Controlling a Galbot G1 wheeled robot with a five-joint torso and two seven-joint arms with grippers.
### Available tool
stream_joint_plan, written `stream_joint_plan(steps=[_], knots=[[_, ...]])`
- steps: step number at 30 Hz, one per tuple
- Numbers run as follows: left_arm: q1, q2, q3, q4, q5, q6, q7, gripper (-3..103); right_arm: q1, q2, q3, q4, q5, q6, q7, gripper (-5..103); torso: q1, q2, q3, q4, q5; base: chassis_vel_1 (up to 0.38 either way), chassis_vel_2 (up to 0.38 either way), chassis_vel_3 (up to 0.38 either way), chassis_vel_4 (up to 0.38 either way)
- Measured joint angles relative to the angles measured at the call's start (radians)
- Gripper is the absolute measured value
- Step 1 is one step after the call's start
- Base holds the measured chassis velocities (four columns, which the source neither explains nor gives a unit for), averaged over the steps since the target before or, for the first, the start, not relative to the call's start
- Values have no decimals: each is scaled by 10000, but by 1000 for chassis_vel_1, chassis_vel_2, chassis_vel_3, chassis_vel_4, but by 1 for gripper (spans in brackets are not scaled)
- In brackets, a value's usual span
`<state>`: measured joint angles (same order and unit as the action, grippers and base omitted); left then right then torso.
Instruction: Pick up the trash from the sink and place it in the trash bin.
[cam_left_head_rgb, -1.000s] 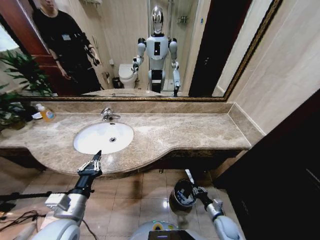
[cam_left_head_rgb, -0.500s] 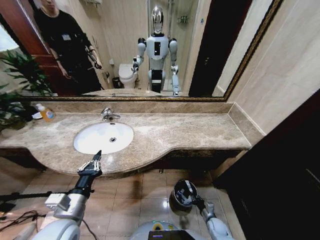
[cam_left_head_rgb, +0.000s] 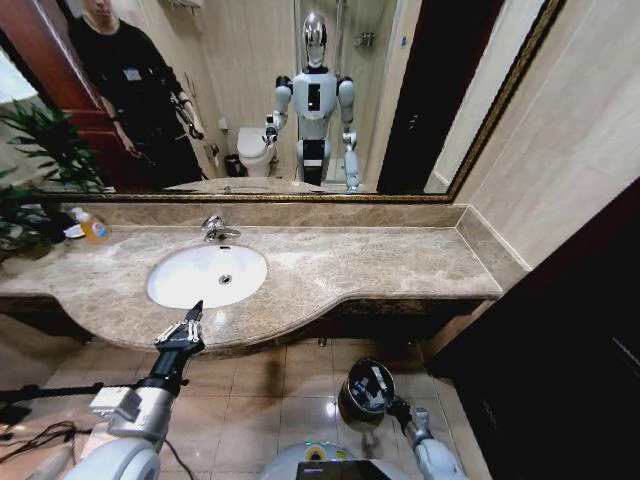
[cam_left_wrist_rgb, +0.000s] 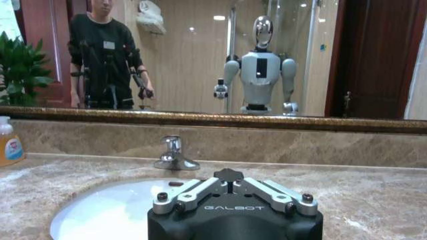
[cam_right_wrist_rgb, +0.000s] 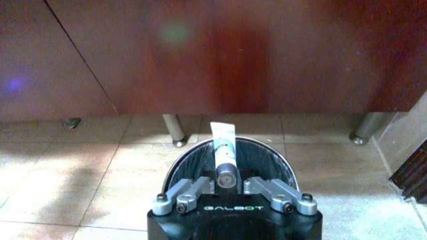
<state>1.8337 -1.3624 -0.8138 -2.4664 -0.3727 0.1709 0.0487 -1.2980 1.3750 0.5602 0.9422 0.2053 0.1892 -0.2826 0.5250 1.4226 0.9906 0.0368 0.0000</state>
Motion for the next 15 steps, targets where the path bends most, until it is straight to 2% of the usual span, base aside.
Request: stream_joint_plan(steps=[2,4,7,10,12,15], knots=[[0,0,0,0,0,0,0,0,-1,4,0,-14,-42,42,41,14,0,0,0,0,0,0,0,0,0],[0,0,0,0,0,0,0,0,-2,11,0,-51,-129,177,167,22,0,0,0,0,0,0,0,0,0],[0,0,0,0,0,0,0,0,-26,36,-2,-56,-163,254,244,27,0,0,0,0,0,0,0,0,0],[0,0,0,0,0,0,0,0,-116,56,-3,0,-199,332,291,44,0,0,0,0,0,0,0,0,0],[0,0,0,0,0,0,0,0,-139,58,-4,30,-205,343,301,44,0,0,0,0,1,0,0,0,0],[0,0,0,0,0,0,0,0,-173,58,-4,107,-209,378,389,61,0,0,0,0,0,0,0,0,0]])
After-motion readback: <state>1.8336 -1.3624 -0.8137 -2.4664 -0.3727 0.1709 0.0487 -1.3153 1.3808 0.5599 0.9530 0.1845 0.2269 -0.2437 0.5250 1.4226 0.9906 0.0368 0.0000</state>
